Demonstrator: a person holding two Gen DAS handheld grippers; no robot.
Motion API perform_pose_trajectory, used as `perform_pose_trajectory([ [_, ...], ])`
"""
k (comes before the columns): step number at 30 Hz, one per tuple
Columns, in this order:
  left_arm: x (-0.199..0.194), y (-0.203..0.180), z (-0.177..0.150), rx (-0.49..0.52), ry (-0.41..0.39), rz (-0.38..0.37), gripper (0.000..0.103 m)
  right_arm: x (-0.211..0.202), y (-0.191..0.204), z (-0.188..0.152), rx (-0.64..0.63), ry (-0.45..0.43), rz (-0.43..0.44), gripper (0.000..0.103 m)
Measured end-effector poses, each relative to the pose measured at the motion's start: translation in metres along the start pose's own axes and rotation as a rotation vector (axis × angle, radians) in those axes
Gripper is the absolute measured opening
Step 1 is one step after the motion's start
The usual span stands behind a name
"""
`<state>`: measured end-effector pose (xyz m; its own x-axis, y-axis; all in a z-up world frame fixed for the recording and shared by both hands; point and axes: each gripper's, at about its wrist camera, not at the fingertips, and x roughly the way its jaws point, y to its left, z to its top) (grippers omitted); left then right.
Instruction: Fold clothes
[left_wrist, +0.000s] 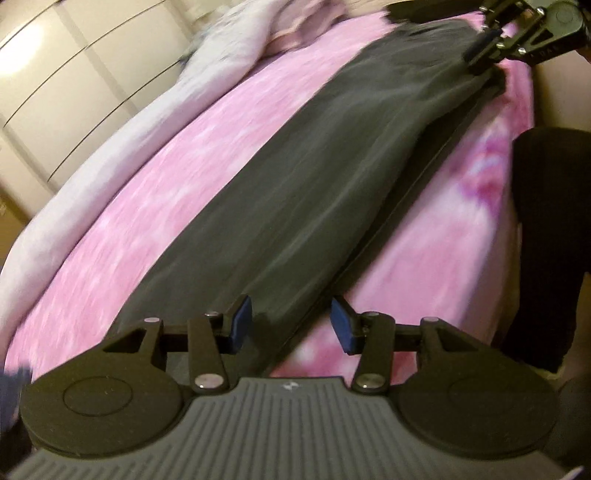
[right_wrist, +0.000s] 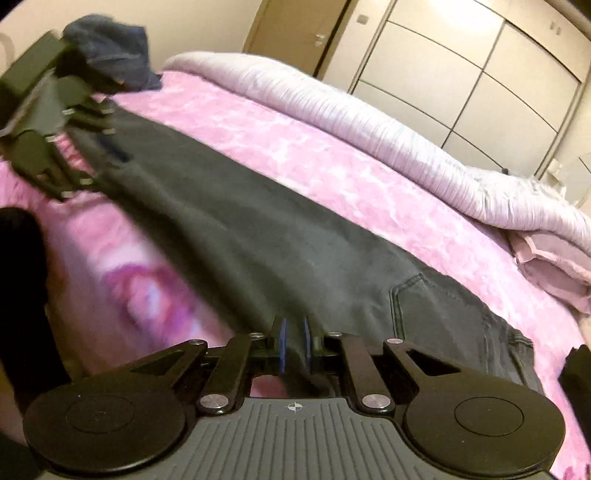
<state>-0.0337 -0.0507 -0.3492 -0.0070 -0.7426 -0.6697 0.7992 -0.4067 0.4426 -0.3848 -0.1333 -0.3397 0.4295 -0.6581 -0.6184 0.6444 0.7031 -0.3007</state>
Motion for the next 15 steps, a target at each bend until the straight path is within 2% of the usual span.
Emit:
perform_pose_trajectory([
  [2, -0.008, 0.016, -0.019, -0.038, 0.037, 0.036, 0.044, 0.016, -0.005, -0.002, 0.051, 0.029, 0.043, 0.017],
  [3, -0.013, 0.025, -0.029, -0.057, 0.055, 0.058, 0.044, 0.028, -0.009, -0.003, 0.106, 0.12, 0.096, 0.017],
  [4, -0.019, 0.034, -0.039, -0.077, 0.074, 0.08, 0.044, 0.027, -0.009, -0.004, 0.13, 0.148, 0.113, 0.017],
  [6, -0.03, 0.05, -0.058, -0.112, 0.106, 0.126, 0.044, 0.015, -0.003, -0.001, 0.121, 0.156, 0.108, 0.018],
  [9, -0.049, 0.075, -0.088, -0.2, 0.139, 0.191, 0.044, -0.003, 0.02, 0.017, 0.041, 0.075, 0.106, 0.019],
  [13, -0.073, 0.106, -0.127, -0.299, 0.17, 0.304, 0.044, 0.004, 0.068, 0.055, -0.085, -0.028, 0.198, 0.035],
  [15, -0.084, 0.116, -0.142, -0.332, 0.174, 0.343, 0.044, 0.016, 0.1, 0.078, -0.159, -0.068, 0.254, 0.037],
])
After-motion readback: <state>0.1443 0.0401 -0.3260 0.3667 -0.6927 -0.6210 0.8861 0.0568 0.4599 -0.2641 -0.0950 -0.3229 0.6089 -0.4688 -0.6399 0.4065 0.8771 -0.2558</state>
